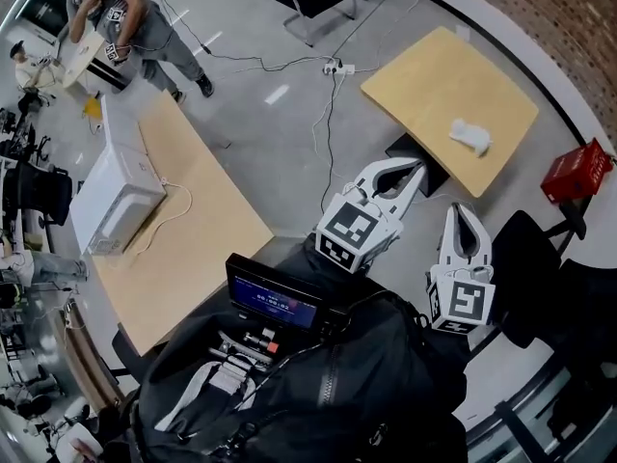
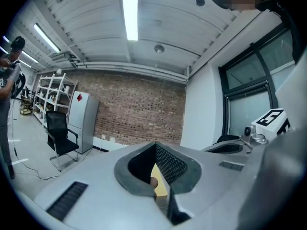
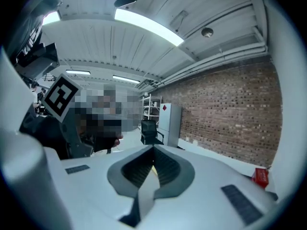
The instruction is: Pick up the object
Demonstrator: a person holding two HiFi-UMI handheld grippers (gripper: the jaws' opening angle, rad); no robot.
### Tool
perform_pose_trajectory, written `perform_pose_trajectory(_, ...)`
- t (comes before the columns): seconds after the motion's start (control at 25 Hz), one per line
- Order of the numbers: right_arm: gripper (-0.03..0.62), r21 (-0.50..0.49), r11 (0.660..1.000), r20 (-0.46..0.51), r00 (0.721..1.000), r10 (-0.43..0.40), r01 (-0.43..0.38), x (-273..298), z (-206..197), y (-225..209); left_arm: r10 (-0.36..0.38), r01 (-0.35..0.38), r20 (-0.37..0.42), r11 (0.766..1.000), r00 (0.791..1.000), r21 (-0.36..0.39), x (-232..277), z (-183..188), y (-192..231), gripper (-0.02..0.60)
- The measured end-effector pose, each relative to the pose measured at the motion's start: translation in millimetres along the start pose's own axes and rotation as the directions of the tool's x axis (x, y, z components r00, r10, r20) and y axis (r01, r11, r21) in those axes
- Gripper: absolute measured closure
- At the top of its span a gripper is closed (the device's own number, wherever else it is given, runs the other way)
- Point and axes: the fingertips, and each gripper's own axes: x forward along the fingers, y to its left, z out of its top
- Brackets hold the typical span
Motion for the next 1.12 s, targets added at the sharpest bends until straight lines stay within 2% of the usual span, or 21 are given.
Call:
perform_pose_trajectory(0.32, 0.589, -0.021, 1.0, -0.043, 0.999, 0.02, -0.021, 60.1, 1.9, 5.5, 0.023, -0.024, -0.03, 0.999, 0.999, -0.031, 21.9, -7.0, 61.2, 0.581)
perform_pose_trajectory(0.56, 0.589, -0.039, 0.999, -0.059, 0.998, 0.034, -0.036, 73.4, 2.8, -2.3, -0.001, -0.002, -0.055, 0.999, 0.998, -0.046, 44.1, -11.4, 71.1, 0.581)
perform_pose_trajectory(0.84, 0.589, -0.054, 0.998, -0.085, 0.996, 0.041, -0.045, 94.6, -6.8, -24.8, 0.024, -0.029, -0.09, 0.998, 0.996, -0.047, 72.2, -25.8, 79.6, 0.581)
perform_pose_trajectory(1.0, 0.589, -0.069, 0.991, -0.057, 0.992, 0.113, -0.117, 113.5, -4.7, -28.3, 0.039, -0.042, -0.093, 0.999, 0.995, -0.03, 89.5, -25.7, 89.1, 0.581)
perform_pose_trajectory(1.12, 0.589, -0.062, 0.99, -0.046, 0.991, 0.127, -0.129, 126.9, -4.5, -46.2, 0.047, -0.049, -0.095, 0.999, 0.994, -0.015, 112.3, -22.4, 92.2, 0.581)
